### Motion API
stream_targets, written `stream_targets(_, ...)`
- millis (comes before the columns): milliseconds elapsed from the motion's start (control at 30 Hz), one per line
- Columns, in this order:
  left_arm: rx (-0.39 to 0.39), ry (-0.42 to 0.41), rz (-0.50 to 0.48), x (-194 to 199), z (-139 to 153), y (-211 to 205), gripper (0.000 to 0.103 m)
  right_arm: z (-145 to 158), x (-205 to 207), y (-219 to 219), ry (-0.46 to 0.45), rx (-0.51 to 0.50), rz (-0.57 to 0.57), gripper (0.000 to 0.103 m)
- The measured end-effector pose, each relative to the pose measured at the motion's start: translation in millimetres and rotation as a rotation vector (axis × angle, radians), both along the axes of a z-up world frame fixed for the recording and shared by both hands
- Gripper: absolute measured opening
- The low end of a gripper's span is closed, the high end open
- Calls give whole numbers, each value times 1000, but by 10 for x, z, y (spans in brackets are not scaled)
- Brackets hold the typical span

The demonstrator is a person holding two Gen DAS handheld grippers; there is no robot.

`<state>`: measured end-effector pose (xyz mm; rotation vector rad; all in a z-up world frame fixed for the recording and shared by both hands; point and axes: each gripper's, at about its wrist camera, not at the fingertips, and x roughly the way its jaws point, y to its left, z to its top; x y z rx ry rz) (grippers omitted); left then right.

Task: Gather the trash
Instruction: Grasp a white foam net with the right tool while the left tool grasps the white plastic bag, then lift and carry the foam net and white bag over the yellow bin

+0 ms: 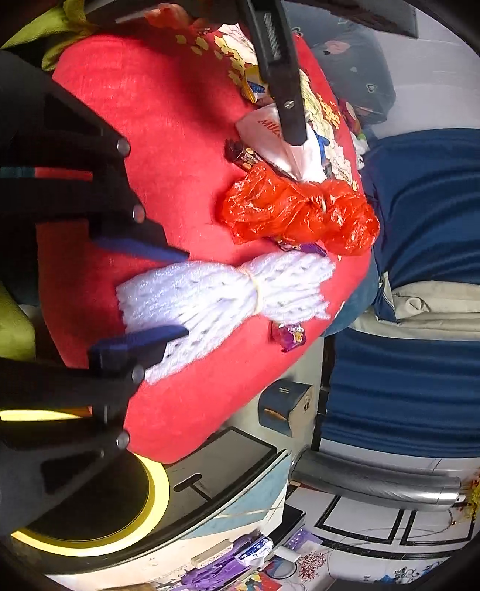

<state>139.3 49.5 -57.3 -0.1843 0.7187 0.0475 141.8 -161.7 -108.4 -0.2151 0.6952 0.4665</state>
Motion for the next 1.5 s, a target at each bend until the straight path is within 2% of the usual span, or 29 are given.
stream_targets(33,3,7,2,5,-14,-1,54,1,-3,-10,-1,4,2,26)
stream_targets(200,2,17,-7,10,-36,0,51,18,-7,-62,5,37,7,21)
stream_targets(300,-4,18,-3,11,-34,24,36,24,-30,-82,3,53,11,20)
stream_targets(433,-9,15,-1,-4,-21,44,28,44,-48,-115,6,81,13,20)
stream_targets(500,-9,7,-1,-22,3,37,20,60,-49,-150,13,97,13,20)
stream_targets(833,-17,-82,13,-132,245,84,18,129,-98,-208,2,126,21,17)
stream_targets(1033,-12,-146,34,-209,425,162,17,210,-195,-207,-36,139,42,16)
stream_targets(1500,-38,-241,0,-382,756,131,17,672,-359,-274,-142,189,61,16)
